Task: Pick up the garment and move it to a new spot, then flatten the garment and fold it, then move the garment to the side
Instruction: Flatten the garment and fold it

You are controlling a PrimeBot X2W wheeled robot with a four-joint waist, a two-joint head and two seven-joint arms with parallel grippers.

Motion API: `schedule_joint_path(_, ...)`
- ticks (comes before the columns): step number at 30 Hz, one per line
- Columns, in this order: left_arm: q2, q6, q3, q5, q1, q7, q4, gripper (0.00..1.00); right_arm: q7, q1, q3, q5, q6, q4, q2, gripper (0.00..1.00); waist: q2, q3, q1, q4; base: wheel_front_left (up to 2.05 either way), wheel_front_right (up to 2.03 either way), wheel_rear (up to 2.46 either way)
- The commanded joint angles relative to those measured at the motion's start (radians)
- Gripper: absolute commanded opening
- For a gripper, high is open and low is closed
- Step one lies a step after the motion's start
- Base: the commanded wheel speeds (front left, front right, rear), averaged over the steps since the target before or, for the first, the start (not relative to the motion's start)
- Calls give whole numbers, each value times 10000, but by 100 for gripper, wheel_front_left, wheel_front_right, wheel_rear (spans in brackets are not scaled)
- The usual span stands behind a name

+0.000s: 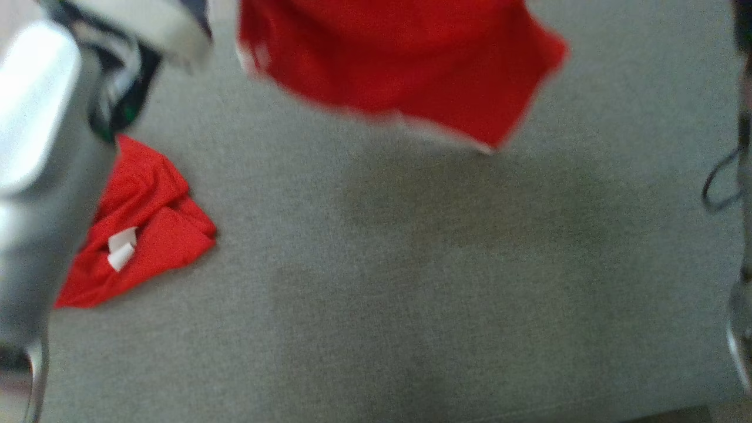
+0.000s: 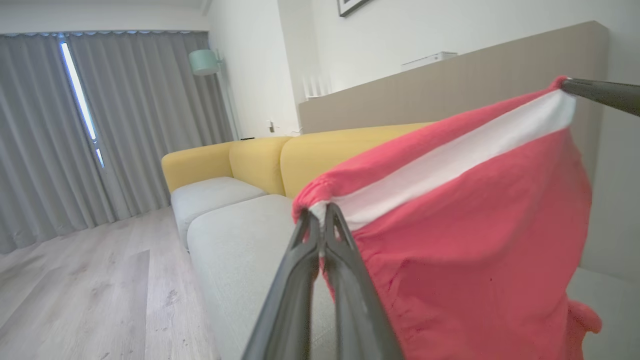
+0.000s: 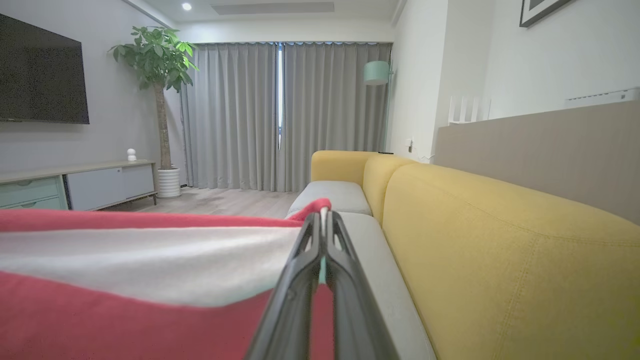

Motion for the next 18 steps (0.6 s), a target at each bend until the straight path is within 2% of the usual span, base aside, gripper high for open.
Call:
schedule_joint_path(1,204,-69,517,80,-975,-243,248,0,-450,-722,94,-174,73,234,64,0,0,708,-6,-91,0,0,0)
schedule_joint_path(6,-270,-233,219,399,-2889,-1576,1869,0,-2151,-2221,-172,-755,73,2100,310,0,0,1293,-6,-195,0,0,0)
schedule_joint_path(10,-590,-262,23,278,-3205,-2428,2740,0,-2881,-2337,-271,-933,73,3044,455,0,0,1430,-6,-198,0,0,0)
schedule_joint_path(13,-846,-272,-462,-26,-2907,-2836,3331,0,-3151,-1988,103,-1006,73,3929,459,0,0,1454,-6,-144,0,0,0)
schedule_joint_path(14,-961,-274,-912,-261,-2457,-2999,3532,0,-3198,-1592,403,-921,73,4470,359,0,0,1406,-6,-62,0,0,0)
schedule_joint_path(18,-1007,-275,-1963,-824,-1191,-3149,3585,0,-2891,-596,1449,-612,73,5337,43,0,0,1180,-6,73,0,0,0)
